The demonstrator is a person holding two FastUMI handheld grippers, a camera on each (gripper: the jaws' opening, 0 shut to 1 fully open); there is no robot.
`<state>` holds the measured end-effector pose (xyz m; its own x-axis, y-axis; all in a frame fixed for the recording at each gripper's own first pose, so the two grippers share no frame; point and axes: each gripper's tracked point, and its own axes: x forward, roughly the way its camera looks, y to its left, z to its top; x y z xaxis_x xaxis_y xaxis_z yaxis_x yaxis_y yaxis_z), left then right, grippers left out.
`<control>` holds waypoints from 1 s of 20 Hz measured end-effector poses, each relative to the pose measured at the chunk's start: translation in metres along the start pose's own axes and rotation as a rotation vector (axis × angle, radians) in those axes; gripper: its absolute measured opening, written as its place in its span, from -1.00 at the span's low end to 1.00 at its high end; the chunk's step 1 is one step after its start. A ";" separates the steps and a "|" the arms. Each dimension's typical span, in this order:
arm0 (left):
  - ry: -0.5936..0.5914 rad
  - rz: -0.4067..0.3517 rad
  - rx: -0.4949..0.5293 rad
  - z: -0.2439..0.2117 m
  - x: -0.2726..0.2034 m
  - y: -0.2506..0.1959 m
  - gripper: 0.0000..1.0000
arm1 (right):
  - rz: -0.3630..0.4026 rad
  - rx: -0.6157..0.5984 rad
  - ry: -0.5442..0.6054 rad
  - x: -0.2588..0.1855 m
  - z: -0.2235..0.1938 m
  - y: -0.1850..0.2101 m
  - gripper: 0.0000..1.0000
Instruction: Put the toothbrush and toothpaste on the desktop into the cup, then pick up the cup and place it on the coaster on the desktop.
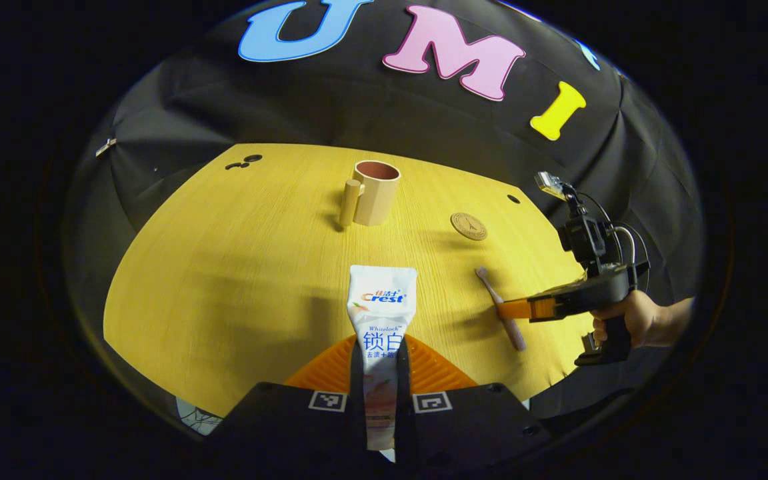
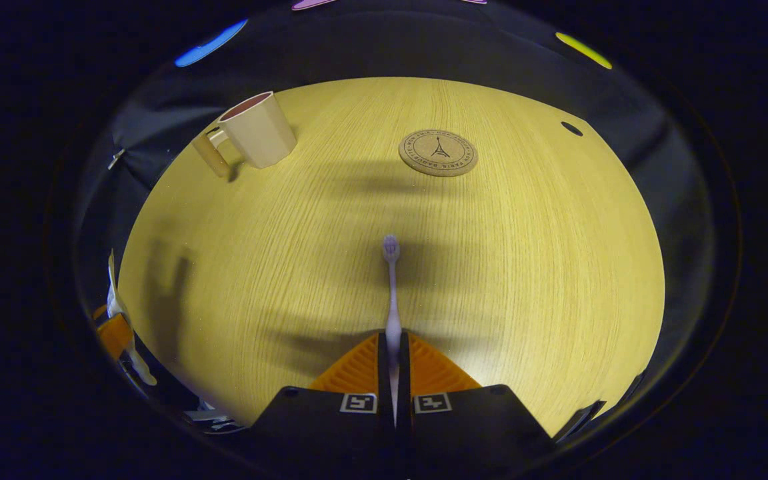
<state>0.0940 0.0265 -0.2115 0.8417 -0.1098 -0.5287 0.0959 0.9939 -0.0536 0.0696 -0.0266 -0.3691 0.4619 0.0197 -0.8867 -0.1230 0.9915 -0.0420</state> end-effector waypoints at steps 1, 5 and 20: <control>-0.006 0.003 -0.007 0.004 0.000 -0.001 -0.57 | 0.004 0.001 -0.004 -0.004 0.000 -0.003 -0.89; -0.055 0.024 -0.048 0.028 -0.001 -0.005 -0.57 | 0.044 0.038 -0.022 -0.018 0.003 -0.016 -0.89; -0.380 0.017 -0.095 0.209 0.034 -0.022 -0.57 | 0.189 0.021 -0.145 -0.051 0.039 -0.033 -0.89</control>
<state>0.2317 -0.0005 -0.0510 0.9812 -0.0703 -0.1797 0.0461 0.9898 -0.1351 0.0841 -0.0559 -0.3049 0.5539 0.2220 -0.8024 -0.2019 0.9708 0.1292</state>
